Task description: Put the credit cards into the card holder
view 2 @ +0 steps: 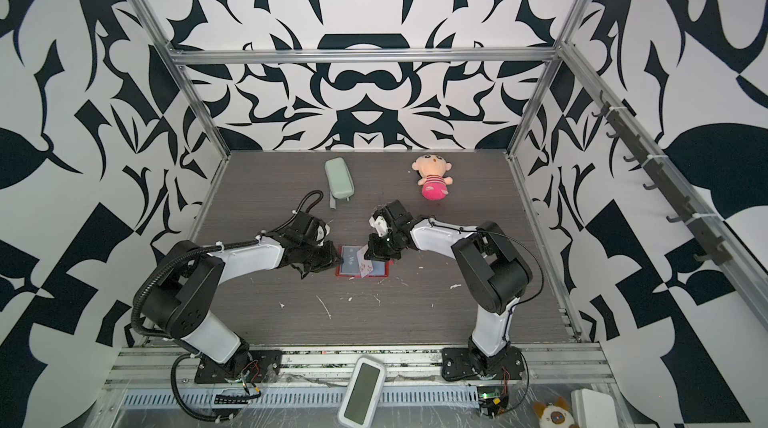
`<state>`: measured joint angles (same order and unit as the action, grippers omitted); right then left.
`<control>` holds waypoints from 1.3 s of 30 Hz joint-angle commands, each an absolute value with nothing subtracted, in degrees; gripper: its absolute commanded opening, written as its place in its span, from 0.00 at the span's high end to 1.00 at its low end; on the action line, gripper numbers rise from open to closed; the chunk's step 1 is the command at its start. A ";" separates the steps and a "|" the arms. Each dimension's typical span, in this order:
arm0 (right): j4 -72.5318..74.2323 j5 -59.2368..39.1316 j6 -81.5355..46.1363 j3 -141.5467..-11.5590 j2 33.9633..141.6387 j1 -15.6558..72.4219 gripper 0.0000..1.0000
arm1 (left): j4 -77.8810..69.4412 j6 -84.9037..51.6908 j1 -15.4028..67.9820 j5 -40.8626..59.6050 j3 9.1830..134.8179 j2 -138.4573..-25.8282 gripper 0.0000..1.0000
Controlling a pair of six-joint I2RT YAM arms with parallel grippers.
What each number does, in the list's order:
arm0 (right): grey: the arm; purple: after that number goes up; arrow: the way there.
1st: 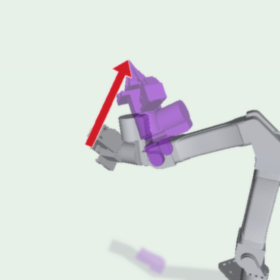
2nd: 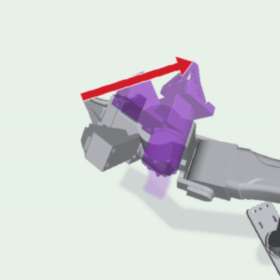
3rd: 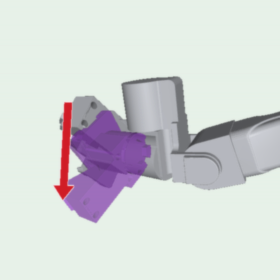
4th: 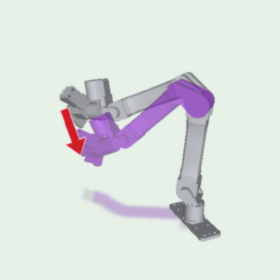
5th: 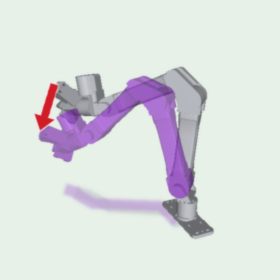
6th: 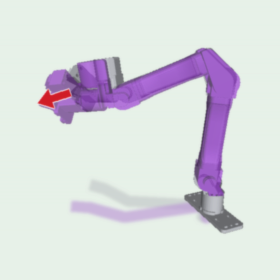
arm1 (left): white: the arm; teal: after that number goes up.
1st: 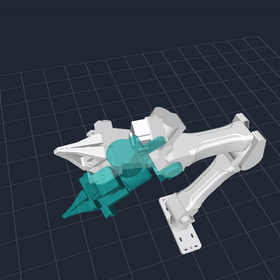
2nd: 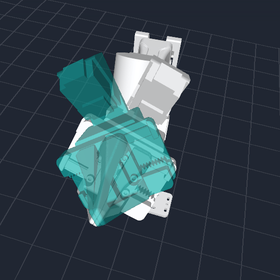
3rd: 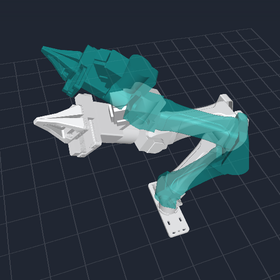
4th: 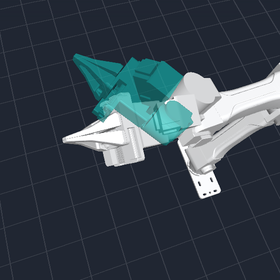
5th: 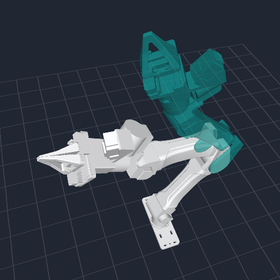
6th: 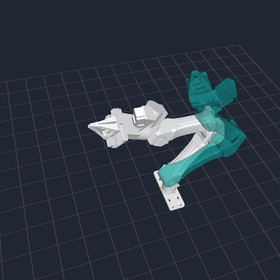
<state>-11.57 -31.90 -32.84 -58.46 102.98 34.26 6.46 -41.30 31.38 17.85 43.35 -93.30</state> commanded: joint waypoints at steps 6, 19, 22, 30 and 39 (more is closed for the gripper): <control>-11.78 -30.86 -33.05 -57.29 103.50 34.54 1.00 | 6.33 -43.36 30.94 16.70 40.42 -95.26 0.93; -14.07 -25.18 -32.96 -55.56 96.59 33.87 1.00 | 6.86 -43.67 30.94 16.30 39.11 -92.31 1.00; -14.07 -26.17 -32.78 -55.37 97.12 33.75 1.00 | 6.81 -43.63 30.96 16.64 38.98 -92.36 1.00; -11.77 -30.32 -32.70 -55.37 99.13 33.80 1.00 | 6.59 -43.59 30.94 17.23 38.64 -92.42 1.00; -8.98 -32.56 -32.88 -55.48 101.61 33.78 1.00 | 6.50 -43.50 30.94 17.93 39.02 -93.52 1.00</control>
